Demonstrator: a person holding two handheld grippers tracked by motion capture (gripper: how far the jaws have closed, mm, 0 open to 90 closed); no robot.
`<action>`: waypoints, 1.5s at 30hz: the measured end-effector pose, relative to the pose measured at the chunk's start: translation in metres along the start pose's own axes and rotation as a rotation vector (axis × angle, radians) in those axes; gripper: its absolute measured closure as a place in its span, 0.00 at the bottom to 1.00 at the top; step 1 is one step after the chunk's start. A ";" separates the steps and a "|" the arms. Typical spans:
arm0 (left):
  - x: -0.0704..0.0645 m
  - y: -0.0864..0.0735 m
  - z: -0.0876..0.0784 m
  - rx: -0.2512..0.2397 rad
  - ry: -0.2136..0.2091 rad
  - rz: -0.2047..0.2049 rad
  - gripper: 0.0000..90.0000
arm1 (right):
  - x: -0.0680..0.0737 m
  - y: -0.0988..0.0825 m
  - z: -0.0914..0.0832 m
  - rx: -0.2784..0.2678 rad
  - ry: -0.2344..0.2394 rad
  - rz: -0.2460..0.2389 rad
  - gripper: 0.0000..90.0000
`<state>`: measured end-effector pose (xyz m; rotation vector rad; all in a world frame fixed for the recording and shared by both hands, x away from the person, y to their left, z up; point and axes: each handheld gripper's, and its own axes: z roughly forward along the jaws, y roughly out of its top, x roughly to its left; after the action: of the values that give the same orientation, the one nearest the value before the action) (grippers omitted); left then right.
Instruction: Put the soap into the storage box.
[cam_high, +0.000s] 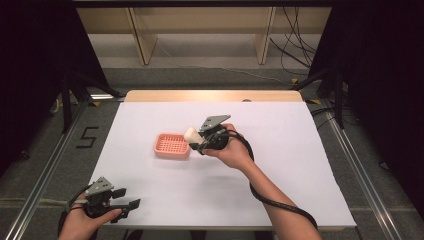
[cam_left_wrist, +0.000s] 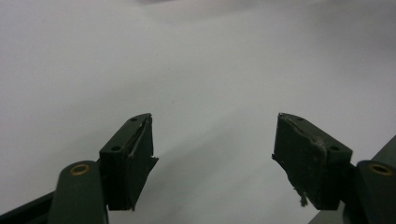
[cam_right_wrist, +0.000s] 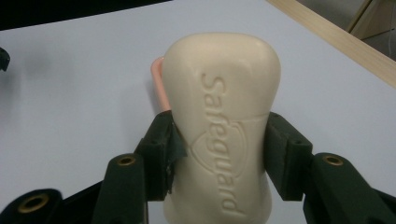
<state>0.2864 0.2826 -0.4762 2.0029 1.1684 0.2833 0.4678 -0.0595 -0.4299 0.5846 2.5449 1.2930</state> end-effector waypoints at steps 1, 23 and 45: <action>0.000 0.000 0.000 -0.002 0.001 0.001 0.31 | 0.000 0.001 0.000 -0.001 0.000 0.002 0.56; 0.000 0.000 0.000 -0.007 0.003 0.002 0.31 | 0.000 0.012 0.016 0.005 0.006 -0.013 0.56; -0.001 0.000 0.000 -0.009 -0.004 -0.005 0.31 | -0.001 0.021 0.031 0.033 0.014 -0.015 0.56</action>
<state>0.2859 0.2816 -0.4760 1.9915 1.1672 0.2820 0.4853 -0.0269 -0.4313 0.5639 2.5809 1.2569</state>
